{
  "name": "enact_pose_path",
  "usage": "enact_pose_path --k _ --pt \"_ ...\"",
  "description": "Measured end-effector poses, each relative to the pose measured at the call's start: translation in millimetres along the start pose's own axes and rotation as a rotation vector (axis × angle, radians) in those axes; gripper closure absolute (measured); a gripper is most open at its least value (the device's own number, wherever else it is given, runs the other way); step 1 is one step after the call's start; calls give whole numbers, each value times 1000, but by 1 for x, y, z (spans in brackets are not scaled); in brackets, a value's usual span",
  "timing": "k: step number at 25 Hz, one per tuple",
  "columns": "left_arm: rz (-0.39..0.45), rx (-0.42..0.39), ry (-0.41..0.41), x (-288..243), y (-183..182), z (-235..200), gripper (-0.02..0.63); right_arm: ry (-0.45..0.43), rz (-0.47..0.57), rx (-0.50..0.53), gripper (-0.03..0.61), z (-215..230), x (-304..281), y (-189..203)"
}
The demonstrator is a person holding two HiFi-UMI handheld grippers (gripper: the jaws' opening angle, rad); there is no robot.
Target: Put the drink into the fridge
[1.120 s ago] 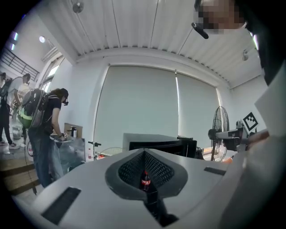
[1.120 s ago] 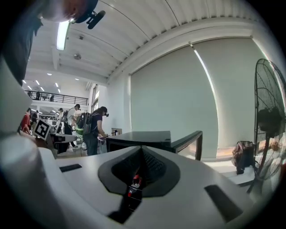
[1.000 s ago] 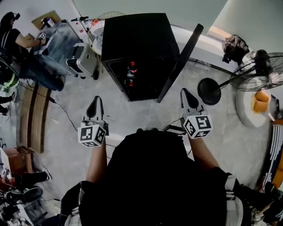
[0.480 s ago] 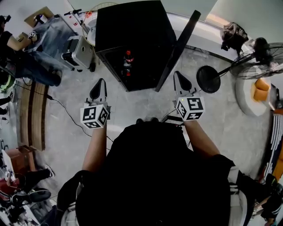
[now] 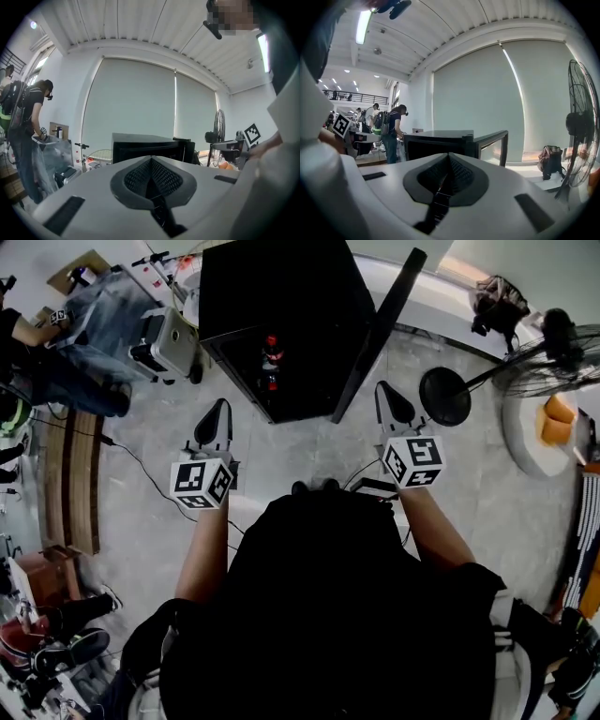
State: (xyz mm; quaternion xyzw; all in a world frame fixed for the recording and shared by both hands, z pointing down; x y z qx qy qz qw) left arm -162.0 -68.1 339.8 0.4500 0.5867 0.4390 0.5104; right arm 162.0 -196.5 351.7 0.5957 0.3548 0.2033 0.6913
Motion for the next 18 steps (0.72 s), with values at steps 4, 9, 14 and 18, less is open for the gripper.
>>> enact_pose_path --k 4,9,14,18 --pt "65 -42 -22 5 -6 8 600 12 -5 -3 557 1 2 3" --pt "61 -33 -50 3 -8 10 600 11 2 3 557 -2 2 1" --pt "44 33 -43 2 0 12 600 11 3 -12 558 2 6 2" --pt "28 54 -50 -1 9 14 600 19 4 -19 558 7 8 8"
Point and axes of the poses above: the fingertips, and each gripper's own axes: x backward along the fingers, z to its right, y out of its underside, the point moved 5 cm from there along x, backward along the fingers, and after that the axes turned 4 degrees about -z, right-handed, at the moved point
